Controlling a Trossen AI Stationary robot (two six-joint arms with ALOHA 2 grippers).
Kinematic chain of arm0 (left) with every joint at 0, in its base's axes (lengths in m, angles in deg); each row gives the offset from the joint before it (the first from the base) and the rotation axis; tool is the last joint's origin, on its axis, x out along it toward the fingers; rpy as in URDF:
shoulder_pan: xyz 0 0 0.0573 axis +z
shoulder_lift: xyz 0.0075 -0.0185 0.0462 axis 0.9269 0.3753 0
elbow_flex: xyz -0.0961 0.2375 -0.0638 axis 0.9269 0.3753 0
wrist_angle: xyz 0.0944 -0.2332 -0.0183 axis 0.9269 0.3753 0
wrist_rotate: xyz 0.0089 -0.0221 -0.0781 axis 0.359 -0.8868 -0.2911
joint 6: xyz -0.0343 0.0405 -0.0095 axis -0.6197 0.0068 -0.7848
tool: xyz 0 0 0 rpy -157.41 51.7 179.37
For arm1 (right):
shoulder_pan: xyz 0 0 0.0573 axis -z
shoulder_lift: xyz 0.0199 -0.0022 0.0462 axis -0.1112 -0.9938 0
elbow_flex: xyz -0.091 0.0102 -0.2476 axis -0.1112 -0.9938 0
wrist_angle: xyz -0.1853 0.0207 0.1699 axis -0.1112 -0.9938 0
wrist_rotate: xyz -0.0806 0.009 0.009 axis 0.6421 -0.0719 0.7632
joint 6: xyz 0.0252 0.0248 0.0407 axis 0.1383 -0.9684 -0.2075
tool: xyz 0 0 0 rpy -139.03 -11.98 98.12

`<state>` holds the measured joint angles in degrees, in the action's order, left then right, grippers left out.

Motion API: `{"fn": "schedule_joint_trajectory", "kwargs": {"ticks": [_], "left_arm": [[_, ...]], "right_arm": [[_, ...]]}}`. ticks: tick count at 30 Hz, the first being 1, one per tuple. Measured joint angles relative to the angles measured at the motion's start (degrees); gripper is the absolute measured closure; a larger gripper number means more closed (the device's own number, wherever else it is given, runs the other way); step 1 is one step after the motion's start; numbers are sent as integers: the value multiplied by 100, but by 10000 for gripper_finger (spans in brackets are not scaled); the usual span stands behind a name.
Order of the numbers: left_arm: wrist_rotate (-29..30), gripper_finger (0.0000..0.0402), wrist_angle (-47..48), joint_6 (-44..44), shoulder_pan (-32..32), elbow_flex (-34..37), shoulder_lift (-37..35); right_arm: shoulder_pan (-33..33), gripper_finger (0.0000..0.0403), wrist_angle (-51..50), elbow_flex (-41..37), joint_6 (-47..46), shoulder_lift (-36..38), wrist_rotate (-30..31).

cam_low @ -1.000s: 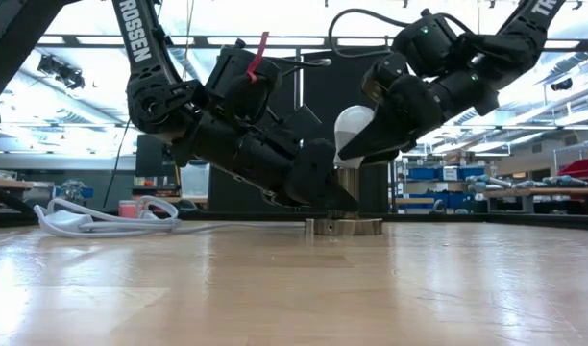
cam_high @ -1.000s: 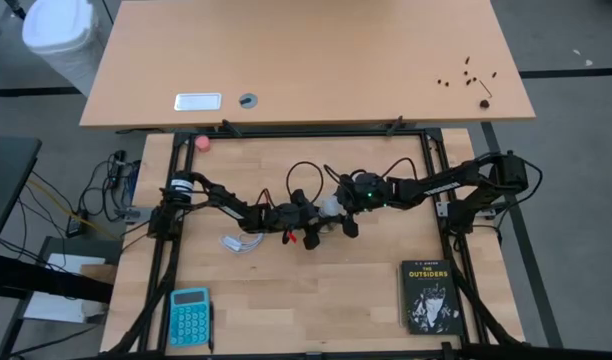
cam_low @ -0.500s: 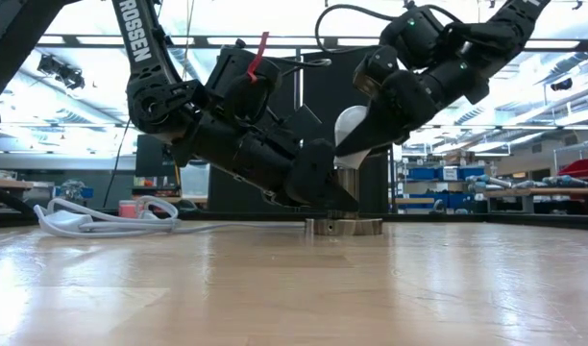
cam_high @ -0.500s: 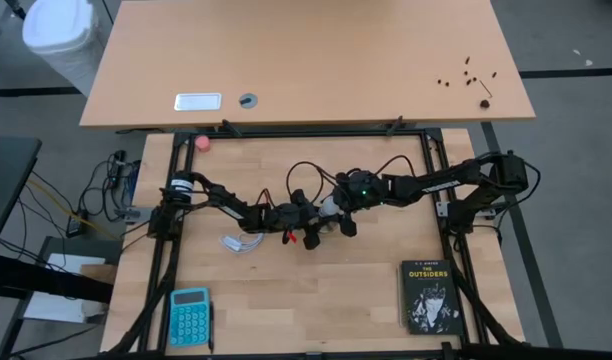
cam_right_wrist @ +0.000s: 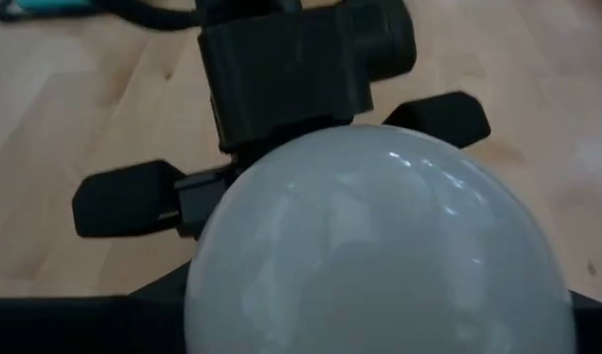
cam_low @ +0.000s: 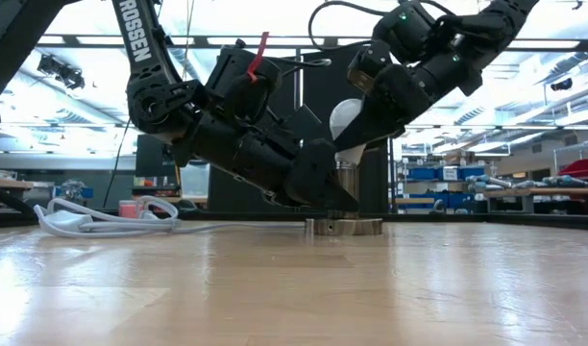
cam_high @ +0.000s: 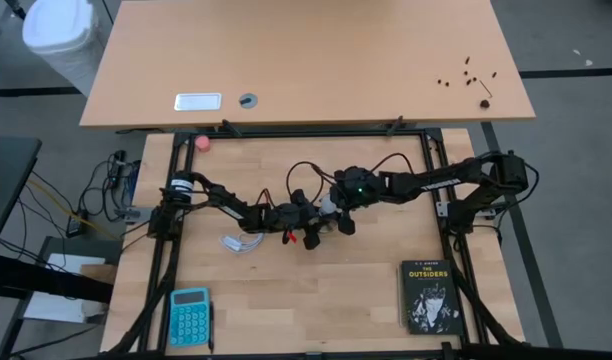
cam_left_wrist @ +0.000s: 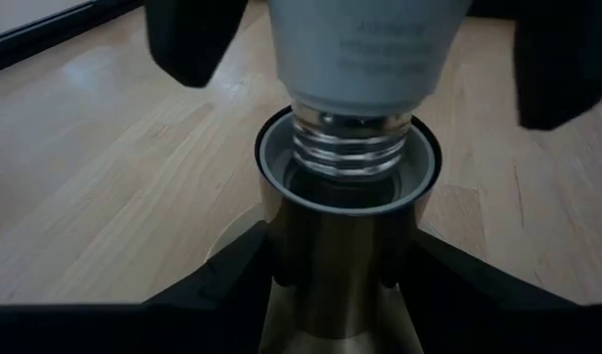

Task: Screw lightbulb
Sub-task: Insert the white lightbulb into the silver lamp

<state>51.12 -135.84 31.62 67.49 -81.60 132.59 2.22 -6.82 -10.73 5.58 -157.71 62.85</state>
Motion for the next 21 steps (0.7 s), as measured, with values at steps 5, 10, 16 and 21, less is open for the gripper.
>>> {"fn": "schedule_joint_trajectory", "kwargs": {"ticks": [5, 10, 16, 21], "left_arm": [[1, 195, 0, 0, 2, 0, 0], [2, 195, -11, -2, 2, 0, 0], [0, 195, -92, -1, 2, 4, 8], [-1, 195, -103, -4, 2, 7, 9]], "right_arm": [[49, 148, -422, 199, 125, 0, -66], [112, 149, -458, 223, 136, 0, -321], [170, 152, -366, 232, 165, -96, -495], [220, 152, -373, 335, 241, -560, -764]]}}
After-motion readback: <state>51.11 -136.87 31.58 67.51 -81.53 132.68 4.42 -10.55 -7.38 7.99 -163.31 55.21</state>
